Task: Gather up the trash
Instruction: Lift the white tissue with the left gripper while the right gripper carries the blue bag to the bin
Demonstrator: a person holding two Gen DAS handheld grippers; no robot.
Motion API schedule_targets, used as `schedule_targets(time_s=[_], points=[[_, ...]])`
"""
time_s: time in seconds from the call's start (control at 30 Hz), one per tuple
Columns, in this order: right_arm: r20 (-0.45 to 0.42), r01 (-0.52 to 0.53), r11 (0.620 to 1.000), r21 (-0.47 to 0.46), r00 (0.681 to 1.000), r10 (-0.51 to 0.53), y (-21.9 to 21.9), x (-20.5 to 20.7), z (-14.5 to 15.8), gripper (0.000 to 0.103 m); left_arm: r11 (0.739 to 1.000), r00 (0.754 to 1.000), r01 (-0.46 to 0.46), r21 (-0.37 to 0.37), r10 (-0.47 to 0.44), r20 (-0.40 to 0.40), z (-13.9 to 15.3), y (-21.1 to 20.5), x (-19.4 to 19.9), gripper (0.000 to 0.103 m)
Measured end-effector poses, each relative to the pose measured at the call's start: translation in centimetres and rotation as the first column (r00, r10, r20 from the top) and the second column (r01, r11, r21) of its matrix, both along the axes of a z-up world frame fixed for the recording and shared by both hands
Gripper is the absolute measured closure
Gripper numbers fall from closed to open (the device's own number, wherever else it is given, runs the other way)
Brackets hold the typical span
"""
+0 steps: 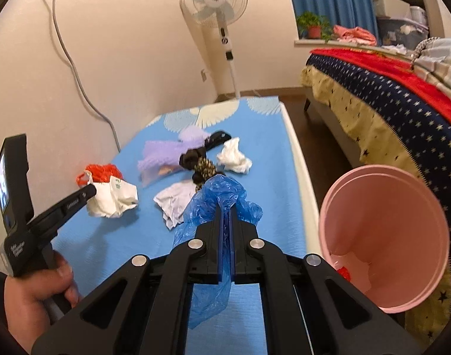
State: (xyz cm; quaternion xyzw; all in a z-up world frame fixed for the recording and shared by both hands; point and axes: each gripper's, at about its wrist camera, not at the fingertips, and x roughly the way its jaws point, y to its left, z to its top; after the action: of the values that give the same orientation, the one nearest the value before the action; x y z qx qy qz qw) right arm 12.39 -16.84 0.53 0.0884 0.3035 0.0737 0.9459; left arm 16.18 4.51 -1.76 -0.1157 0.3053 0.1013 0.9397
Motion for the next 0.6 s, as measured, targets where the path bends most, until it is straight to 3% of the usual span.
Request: schedule_targets(time_s=[0.3,0.6], points=[[0.08,0.043,0.999,-0.032,0.996,-0.04,-1.3,-3.4,2.9,0.1,0.99,0.988,0.132,0.048,-0.136,0.075,2.7,-2.8,-3.7,0.102],[0.122,0.113,0.992,-0.061,0.987,-0.105,-3.7,-5.7,4.4,0.1,0.973,0.967,0.227,0.036,-0.23,0.108,3.6,-5.4,-5.3,0.102]])
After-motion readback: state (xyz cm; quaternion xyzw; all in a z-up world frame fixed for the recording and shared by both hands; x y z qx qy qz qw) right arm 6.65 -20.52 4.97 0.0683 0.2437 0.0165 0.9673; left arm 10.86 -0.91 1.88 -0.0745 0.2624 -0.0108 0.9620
